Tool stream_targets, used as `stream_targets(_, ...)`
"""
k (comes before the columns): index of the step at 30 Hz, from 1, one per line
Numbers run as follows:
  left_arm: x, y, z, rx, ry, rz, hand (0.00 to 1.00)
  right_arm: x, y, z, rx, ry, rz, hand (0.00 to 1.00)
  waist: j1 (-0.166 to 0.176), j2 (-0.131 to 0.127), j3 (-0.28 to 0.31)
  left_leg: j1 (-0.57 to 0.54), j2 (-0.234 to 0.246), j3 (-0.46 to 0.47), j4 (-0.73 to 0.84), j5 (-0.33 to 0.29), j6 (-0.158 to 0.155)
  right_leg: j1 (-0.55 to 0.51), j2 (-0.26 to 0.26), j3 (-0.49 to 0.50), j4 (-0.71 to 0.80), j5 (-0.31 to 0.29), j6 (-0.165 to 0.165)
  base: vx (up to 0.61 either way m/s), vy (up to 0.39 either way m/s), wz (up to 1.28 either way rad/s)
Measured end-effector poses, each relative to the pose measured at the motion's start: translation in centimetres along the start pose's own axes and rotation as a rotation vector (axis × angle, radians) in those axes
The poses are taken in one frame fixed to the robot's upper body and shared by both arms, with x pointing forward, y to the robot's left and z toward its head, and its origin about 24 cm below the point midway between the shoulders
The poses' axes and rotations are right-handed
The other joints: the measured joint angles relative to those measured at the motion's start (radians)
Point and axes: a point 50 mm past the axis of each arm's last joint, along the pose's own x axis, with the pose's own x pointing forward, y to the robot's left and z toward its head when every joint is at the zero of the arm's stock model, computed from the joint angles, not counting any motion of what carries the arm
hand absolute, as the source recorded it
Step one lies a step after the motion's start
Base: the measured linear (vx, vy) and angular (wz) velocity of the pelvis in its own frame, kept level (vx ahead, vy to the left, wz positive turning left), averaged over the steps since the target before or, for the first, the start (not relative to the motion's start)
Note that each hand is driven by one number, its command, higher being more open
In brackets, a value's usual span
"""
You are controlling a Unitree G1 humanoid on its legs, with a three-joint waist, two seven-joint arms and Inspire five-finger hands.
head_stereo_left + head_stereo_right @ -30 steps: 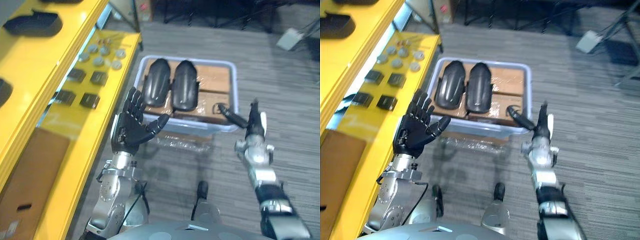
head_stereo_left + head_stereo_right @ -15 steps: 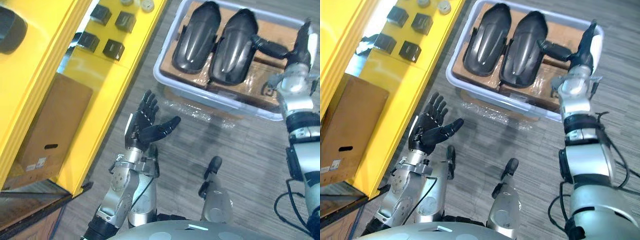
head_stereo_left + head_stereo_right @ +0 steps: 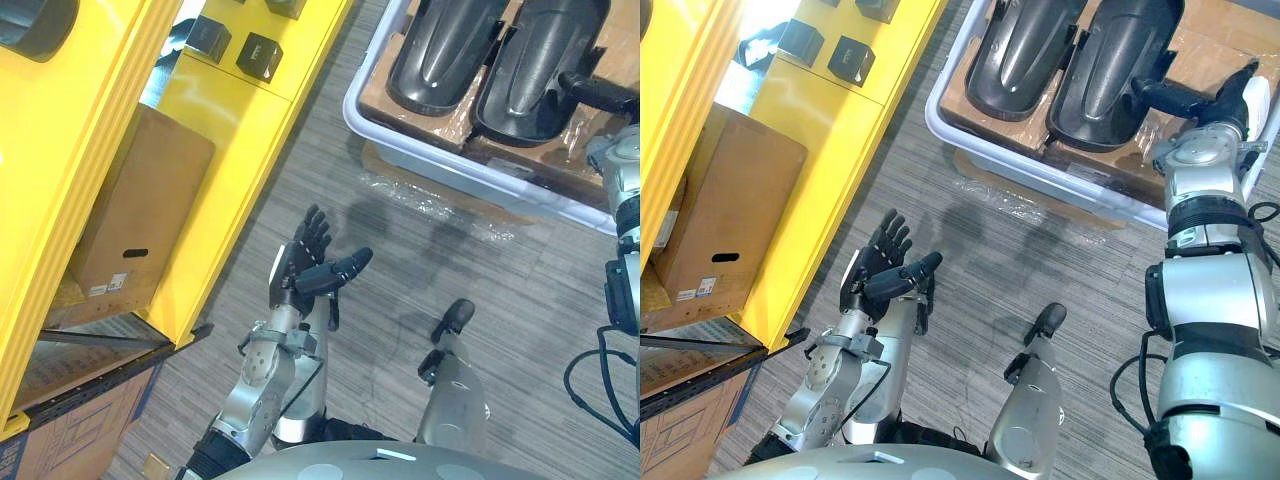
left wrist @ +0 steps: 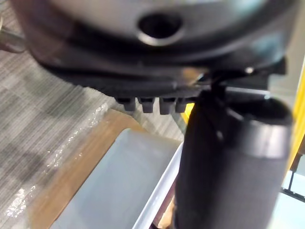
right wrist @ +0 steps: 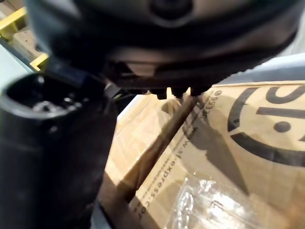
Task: Walk over and take three plastic housings, then place them on the shelf
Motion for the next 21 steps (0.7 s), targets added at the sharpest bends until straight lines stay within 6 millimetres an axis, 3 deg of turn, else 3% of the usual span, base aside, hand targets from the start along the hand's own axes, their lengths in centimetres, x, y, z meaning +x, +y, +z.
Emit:
stream_targets(7, 0.0, 0.3, -0.5, -0.006, 0.024, 0.021, 1.0, 0.3, -1.4, -0.5, -0.032, 0.003, -0.085, 1.0, 0.025, 0.006, -0.004, -0.035, -0.014, -0.01, 0.002, 0.006, 0.008, -0.039, -0.021, -0.031, 0.039, -0.019, -0.009, -0.03, 0.011, 0.05)
stream_targets(15, -0.1, 0.3, -0.6, -0.027, 0.018, 0.024, 1.0, 0.3, -1.4, -0.5, -0.078, -0.015, -0.095, 1.0, 0.026, 0.017, -0.011, -0.033, -0.027, -0.009, 0.006, 0.007, 0.01, -0.039, -0.04, -0.038, 0.054, -0.025, -0.005, 0.0, 0.008, 0.03)
stream_targets(21, -0.3, -0.2, -1.0, -0.037, 0.034, 0.019, 1.0, 0.2, -1.8, 0.8, -0.066, -0.106, -0.188, 1.0, 0.027, 0.032, -0.022, -0.033, -0.029, -0.011, 0.007, 0.007, 0.01, -0.042, -0.044, -0.043, 0.066, -0.034, -0.005, 0.0, 0.0, 0.0)
